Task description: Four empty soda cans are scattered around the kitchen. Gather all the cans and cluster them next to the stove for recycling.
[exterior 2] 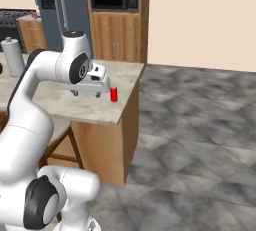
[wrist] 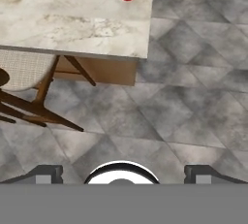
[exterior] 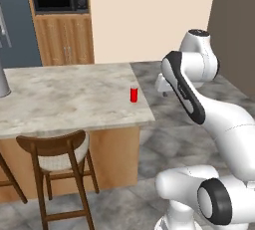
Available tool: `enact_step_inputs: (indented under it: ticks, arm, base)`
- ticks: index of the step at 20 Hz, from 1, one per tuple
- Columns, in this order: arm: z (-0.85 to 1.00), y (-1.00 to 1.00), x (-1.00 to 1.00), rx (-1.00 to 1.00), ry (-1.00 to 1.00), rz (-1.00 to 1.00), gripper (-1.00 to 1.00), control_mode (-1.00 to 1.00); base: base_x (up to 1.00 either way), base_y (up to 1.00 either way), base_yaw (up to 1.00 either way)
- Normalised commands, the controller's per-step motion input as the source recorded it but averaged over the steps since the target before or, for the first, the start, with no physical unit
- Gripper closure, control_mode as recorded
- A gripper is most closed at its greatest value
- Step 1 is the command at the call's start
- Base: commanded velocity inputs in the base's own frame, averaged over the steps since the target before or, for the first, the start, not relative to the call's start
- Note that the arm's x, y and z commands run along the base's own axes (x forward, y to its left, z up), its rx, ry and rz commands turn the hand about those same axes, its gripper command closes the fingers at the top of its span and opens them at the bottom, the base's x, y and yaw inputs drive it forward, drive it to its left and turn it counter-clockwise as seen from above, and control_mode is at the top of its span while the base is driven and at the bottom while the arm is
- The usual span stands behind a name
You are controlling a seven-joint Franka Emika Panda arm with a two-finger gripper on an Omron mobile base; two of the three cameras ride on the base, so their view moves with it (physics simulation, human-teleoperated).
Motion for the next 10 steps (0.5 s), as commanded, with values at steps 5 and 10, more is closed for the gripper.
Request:
enact_step_inputs:
  ticks: [5, 10]
  arm:
    - [0.00, 0.00, 0.00, 0.00, 0.00, 0.00, -1.00, 1.00]
    - [0.00, 0.00, 0.00, 0.00, 0.00, 0.00, -1.00, 1.00]
  base:
    - [0.51, 0.00, 0.00]
    - [0.48, 0.00, 0.00]
